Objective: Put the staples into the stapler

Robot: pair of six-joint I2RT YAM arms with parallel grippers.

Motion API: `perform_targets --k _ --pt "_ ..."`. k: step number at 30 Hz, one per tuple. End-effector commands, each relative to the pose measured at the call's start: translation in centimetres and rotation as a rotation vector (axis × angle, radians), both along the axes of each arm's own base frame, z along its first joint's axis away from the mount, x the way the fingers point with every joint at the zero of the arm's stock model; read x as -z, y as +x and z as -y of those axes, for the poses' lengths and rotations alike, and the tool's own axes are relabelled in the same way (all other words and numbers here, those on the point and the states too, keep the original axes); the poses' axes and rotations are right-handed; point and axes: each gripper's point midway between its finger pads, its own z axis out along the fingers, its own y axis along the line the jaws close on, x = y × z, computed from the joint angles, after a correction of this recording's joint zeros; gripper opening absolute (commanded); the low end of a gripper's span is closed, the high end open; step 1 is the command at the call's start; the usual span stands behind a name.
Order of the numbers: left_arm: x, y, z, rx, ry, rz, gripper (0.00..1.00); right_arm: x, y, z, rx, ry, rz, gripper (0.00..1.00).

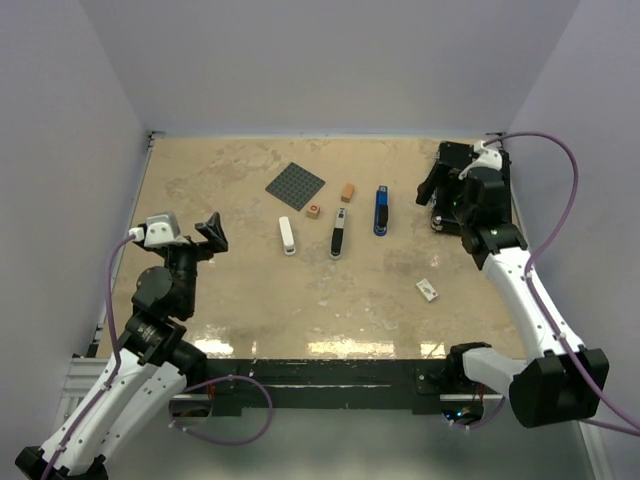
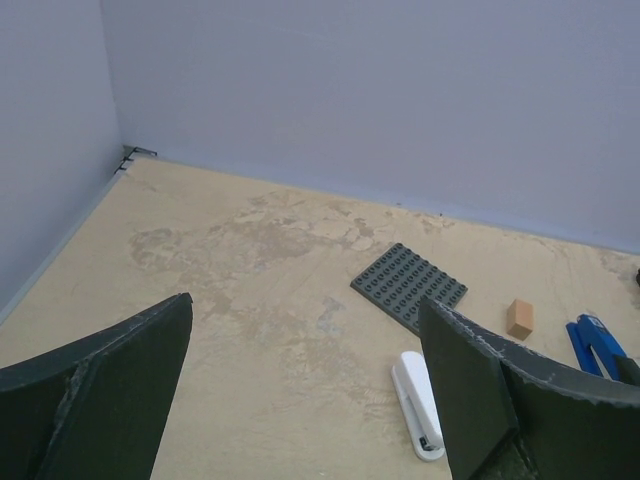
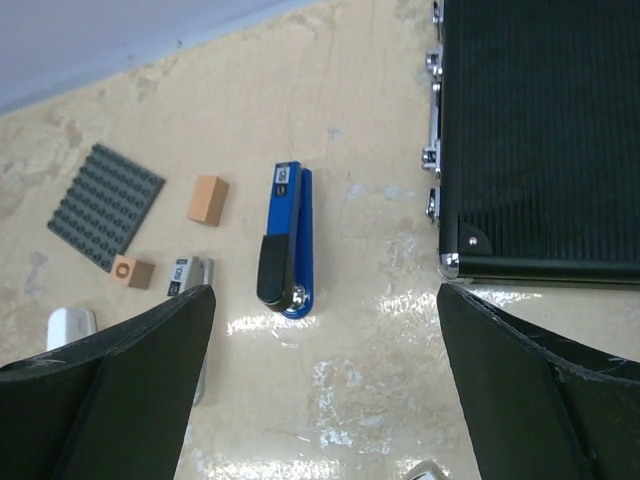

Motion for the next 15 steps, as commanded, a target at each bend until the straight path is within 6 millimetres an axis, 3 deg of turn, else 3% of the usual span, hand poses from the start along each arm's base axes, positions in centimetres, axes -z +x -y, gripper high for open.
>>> perform_targets --k 1,2,3,5,6,15 --pt "-0.8 0.0 0.6 0.032 -0.003 0.030 1.00 1.2 1.6 -0.3 0.026 -0.006 -0.065 0.98" --pt "-0.8 0.1 0.7 0.037 -0.003 0.032 1.00 1.2 2.1 -0.7 0.030 -0.013 -0.073 0.98" --pt "-0.8 0.1 0.8 0.044 0.001 0.032 1.00 3.0 2.9 -1.2 0.030 -0.028 -0.122 0.98" --pt "-0.7 0.2 1.4 0.071 0.009 0.033 1.00 3.3 3.7 -2.3 0.021 -0.047 -0.150 0.98" --pt "-0.7 0.3 1.6 0.082 0.014 0.033 1.00 5.3 4.3 -2.8 0.015 -0.062 -0.210 0.98" --pt "-0.2 0.7 2.2 0.108 0.043 0.013 1.00 8.5 8.2 -5.7 0.001 -0.053 -0.298 0.86"
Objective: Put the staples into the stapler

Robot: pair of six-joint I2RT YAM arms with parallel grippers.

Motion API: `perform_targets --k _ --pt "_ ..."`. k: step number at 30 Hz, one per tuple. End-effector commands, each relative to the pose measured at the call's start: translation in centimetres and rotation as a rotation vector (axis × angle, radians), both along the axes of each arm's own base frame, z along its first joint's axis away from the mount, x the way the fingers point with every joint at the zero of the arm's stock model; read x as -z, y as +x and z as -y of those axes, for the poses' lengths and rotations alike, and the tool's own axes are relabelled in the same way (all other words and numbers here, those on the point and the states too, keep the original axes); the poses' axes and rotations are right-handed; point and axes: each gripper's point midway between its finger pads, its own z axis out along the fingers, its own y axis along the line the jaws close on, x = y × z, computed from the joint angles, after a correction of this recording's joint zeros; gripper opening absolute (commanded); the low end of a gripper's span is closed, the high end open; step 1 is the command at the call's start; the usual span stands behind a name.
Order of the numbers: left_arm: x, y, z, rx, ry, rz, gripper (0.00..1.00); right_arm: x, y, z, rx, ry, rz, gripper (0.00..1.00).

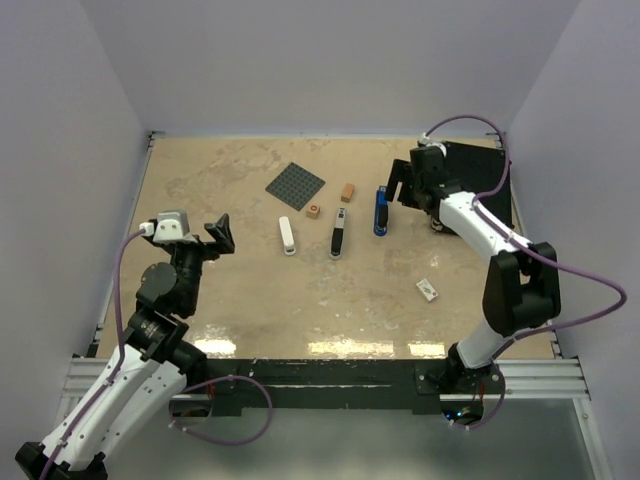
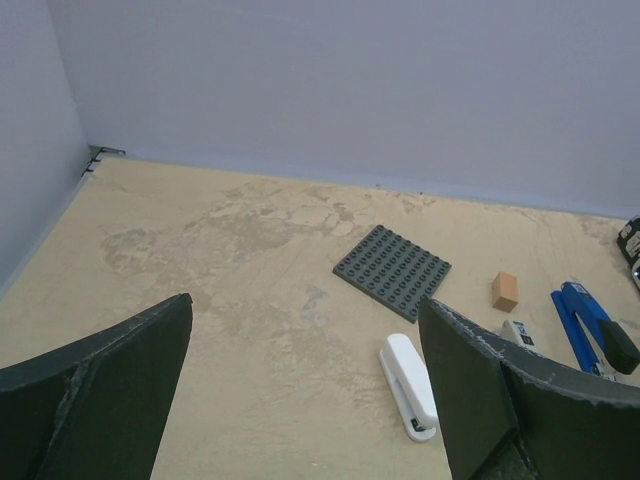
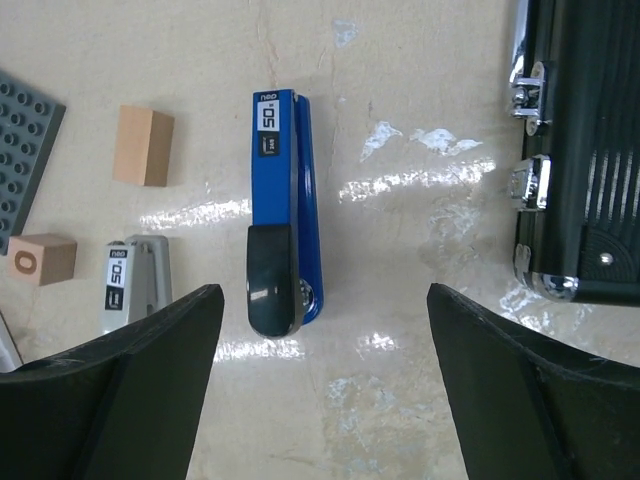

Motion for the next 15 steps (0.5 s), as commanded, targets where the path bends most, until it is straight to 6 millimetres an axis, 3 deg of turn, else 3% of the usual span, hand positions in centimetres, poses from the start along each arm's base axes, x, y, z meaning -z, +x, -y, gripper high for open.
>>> perform_targets --k 1,6,13,15 --pt "-0.9 0.1 0.6 0.032 0.005 0.038 1.00 -1.2 2.4 -0.9 0.028 0.020 0.033 0.85" --pt "-0.8 0.1 0.7 0.035 0.010 0.033 1.00 2.5 3.8 -2.5 0.012 -0.016 -0.054 0.78" --pt "-0.6 0.3 1.2 0.059 0.022 0.022 1.00 6.2 3.5 -4.5 -0.049 -0.031 -0.133 0.70" --pt "-0.4 0.4 1.3 0.065 0.027 0.016 0.99 6.9 3.4 -4.7 -0.063 -0.032 -0.151 0.63"
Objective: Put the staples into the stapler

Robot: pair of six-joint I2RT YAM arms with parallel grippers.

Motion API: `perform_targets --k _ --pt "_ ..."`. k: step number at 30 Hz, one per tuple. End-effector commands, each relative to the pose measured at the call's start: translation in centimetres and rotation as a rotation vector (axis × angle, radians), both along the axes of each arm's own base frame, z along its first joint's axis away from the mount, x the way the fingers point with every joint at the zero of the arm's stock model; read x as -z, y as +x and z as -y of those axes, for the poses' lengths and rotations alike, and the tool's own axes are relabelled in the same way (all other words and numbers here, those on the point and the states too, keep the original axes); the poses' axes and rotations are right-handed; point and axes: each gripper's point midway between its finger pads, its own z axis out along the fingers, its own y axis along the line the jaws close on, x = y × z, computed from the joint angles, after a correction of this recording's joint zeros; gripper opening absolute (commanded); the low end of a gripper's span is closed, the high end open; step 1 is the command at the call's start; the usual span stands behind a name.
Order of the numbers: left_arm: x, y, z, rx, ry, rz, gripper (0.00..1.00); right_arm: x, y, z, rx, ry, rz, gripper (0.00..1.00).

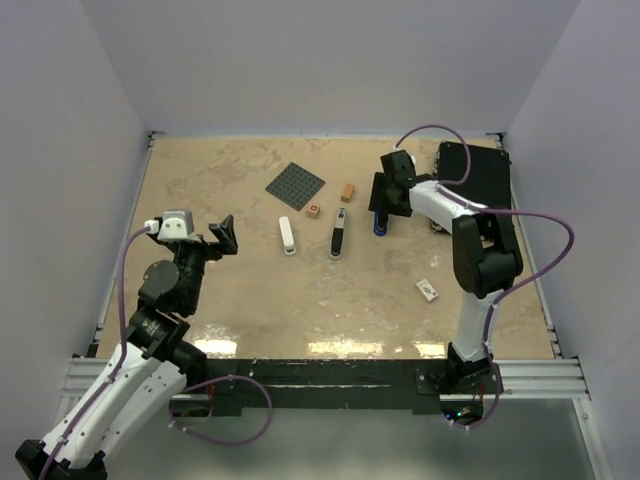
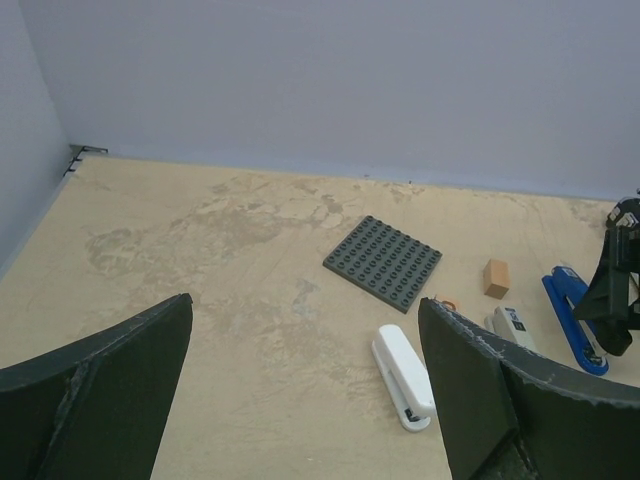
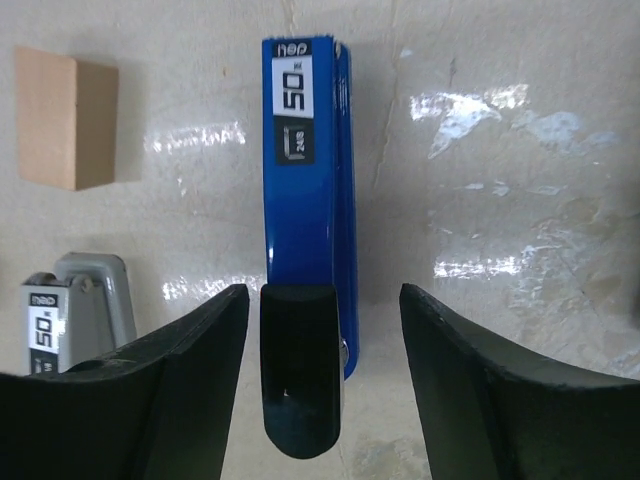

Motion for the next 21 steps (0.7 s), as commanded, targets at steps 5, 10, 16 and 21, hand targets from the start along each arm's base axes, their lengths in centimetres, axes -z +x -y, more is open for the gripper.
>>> perform_targets --k 5,10,16,21 --pt "-0.7 0.3 1.1 0.055 0.013 0.024 0.99 -1.2 0.0 -0.3 -0.014 -0.027 0.024 0.39" --pt "-0.5 0.5 1.8 0.086 0.030 0.017 0.99 -2.7 -1.9 0.3 -0.064 -0.068 0.035 0.06" --pt "-0.2 0.4 3.8 0.193 0.059 0.018 0.99 -7.9 -5.9 -1.8 -0.220 -0.110 0.135 0.00" --pt "-0.4 0.3 5.3 0.277 0.096 0.034 0.99 -12.8 -11.2 -6.6 -0.492 -0.047 0.269 0.00"
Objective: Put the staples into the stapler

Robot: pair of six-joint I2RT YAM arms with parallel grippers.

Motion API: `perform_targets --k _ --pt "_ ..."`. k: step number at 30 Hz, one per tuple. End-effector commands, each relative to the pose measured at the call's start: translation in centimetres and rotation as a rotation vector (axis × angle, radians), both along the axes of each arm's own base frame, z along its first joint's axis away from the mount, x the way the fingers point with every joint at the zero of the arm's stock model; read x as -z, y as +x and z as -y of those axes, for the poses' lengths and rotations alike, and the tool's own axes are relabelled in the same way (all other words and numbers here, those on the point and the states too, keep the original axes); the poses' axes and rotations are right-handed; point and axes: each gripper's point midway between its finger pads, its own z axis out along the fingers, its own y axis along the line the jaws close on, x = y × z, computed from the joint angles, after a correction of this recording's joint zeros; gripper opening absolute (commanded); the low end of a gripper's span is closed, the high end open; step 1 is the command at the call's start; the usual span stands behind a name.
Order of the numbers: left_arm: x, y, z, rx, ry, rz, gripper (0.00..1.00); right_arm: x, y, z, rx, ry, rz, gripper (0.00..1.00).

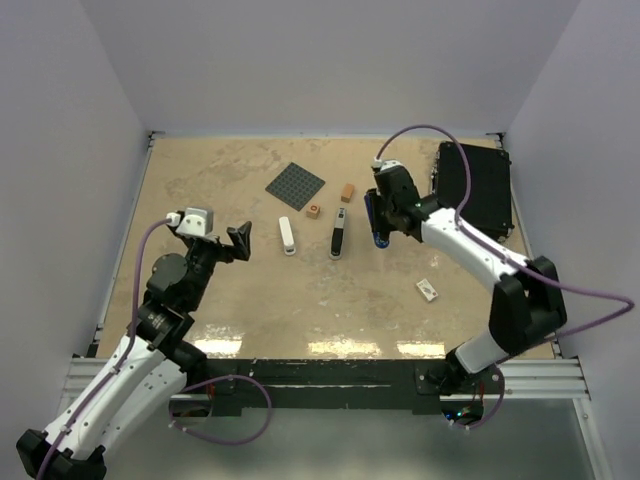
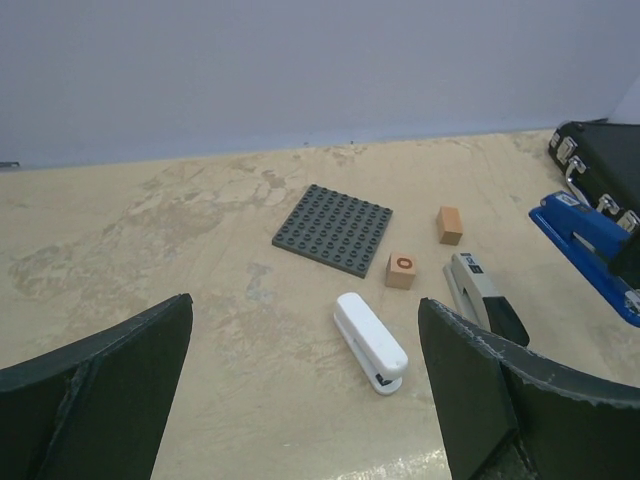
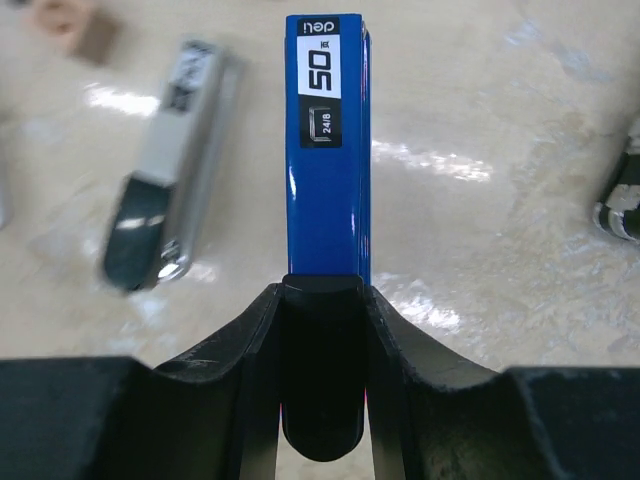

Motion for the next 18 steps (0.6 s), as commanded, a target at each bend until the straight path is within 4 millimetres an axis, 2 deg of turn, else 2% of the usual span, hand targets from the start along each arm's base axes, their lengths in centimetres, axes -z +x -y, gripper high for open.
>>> perform_targets --k 1,5,6,7,10,11,13,18 --pt "-1.8 -0.2 2.0 0.117 0.020 0.075 0.99 -6.3 -4.1 -5.6 -0.324 0.059 0.181 0.00" --pt "-2.1 -1.0 3.6 0.218 0.042 0.078 0.97 -6.7 -8.9 -10.0 -0.582 0.104 0.165 0.00" --pt "-2.3 -1.3 4.2 0.258 0.050 0.082 0.97 -6.3 -9.7 -10.8 -0.622 0.093 0.162 0.00" --pt "-2.8 -1.6 4.4 0.276 0.057 0.085 0.98 -5.7 -11.4 -12.3 -0.704 0.099 0.140 0.00" --pt "-3.4 -2.6 5.8 0.388 0.139 0.095 1.00 -4.3 -13.6 -14.5 -0.818 0.083 0.094 0.00" --pt "-3.6 -2.7 6.0 0.409 0.156 0.095 1.00 -3.0 -13.8 -15.0 -0.859 0.046 0.074 0.00" --pt "-3.7 -3.4 6.4 0.454 0.199 0.091 1.00 -1.8 -14.8 -16.2 -0.940 0.012 0.057 0.00" --pt "-4.2 -5.5 7.5 0.596 0.321 0.177 1.00 2.5 -14.8 -17.3 -1.035 -0.065 0.004 0.00"
